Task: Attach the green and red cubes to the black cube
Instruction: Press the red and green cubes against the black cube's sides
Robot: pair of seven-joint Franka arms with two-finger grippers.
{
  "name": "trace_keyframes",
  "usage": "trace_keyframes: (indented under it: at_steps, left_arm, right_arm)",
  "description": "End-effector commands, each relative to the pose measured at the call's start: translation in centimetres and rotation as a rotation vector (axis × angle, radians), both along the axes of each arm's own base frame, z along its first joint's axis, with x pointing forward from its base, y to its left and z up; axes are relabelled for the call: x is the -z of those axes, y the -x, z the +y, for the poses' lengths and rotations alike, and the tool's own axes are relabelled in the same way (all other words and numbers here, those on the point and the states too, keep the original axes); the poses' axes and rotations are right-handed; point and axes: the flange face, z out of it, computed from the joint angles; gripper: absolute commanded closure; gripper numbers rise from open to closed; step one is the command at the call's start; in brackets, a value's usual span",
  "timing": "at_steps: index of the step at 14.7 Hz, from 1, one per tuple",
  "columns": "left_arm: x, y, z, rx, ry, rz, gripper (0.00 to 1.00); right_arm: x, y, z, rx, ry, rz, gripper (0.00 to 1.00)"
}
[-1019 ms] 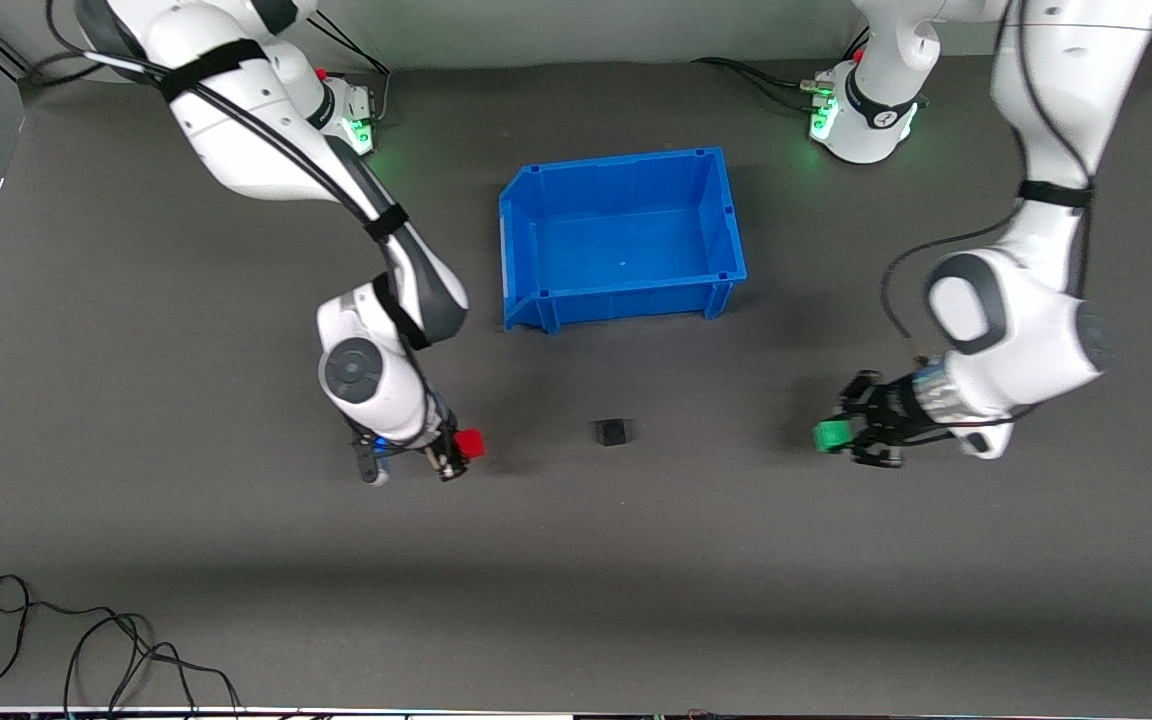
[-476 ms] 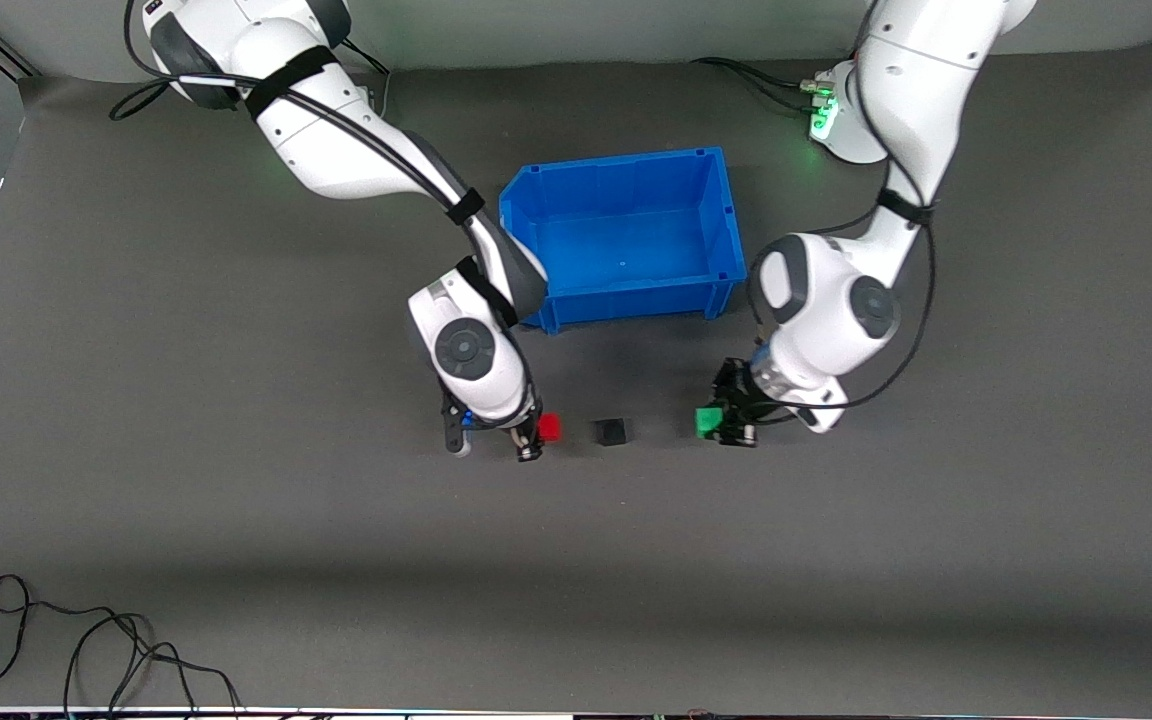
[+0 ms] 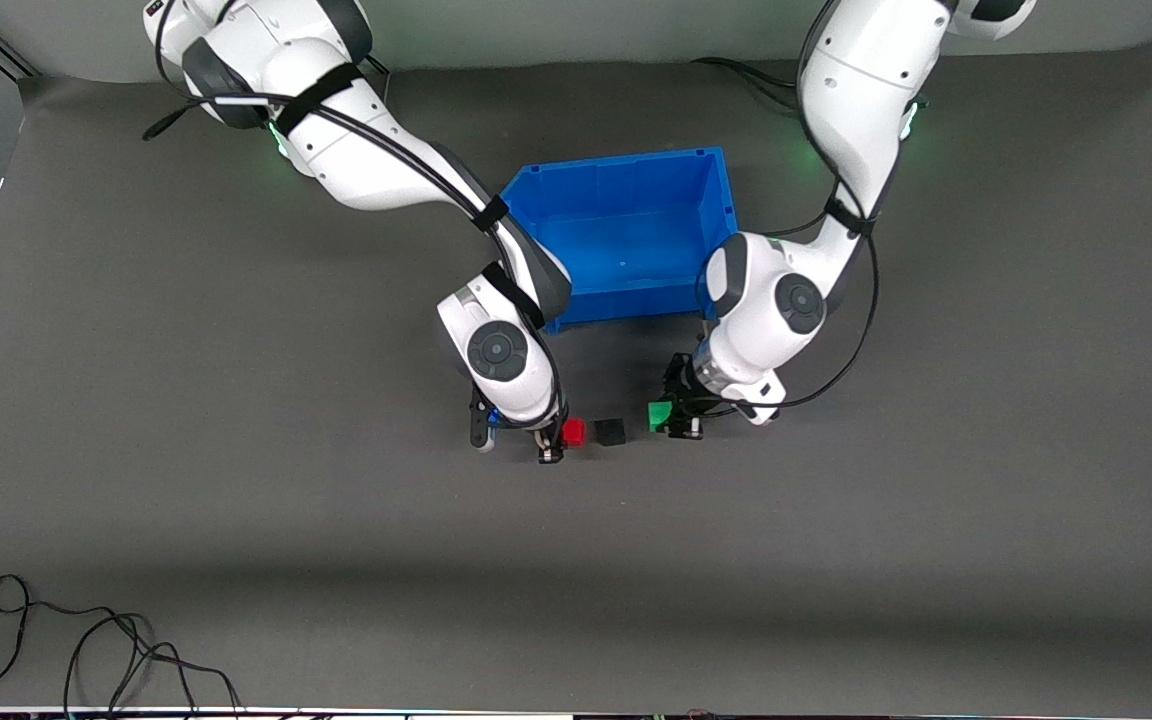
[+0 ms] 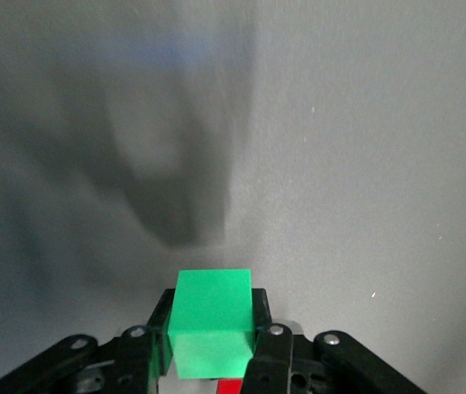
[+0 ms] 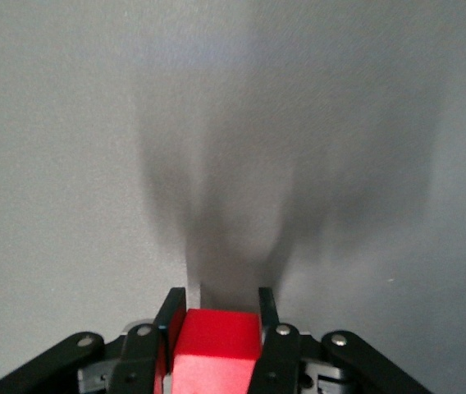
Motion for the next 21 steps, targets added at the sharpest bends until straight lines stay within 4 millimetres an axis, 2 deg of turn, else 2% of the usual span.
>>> trace_keyframes:
  at_steps: [1,3,12,18,21]
  left_arm:
    - [1.1,-1.2,-1.9,-0.030,0.007,-0.002,0.75]
    - [1.7,-1.1,-2.5,-0.035,0.007,0.004,0.75]
    - [2.7,-0.5,-4.0,-0.041,0.006,0.019,0.75]
    - [1.9,-2.2,-3.4,-0.070,0.020,0.000,0.75]
    - [2.4,-2.7,-3.8,-0.084,0.024,0.001,0.75]
  right_arm:
    - [0.6,-1.2,1.5,0.055,-0.004,-0.016,1.00]
    - [0.8,-1.2,2.1,0.058,-0.011,-0.023,1.00]
    - [1.5,-1.3,1.8,0.044,-0.005,-0.023,1.00]
    - [1.7,-2.1,1.2,-0.005,-0.015,-0.053,1.00]
    - [2.1,-2.4,1.2,0.000,-0.033,-0.083,1.00]
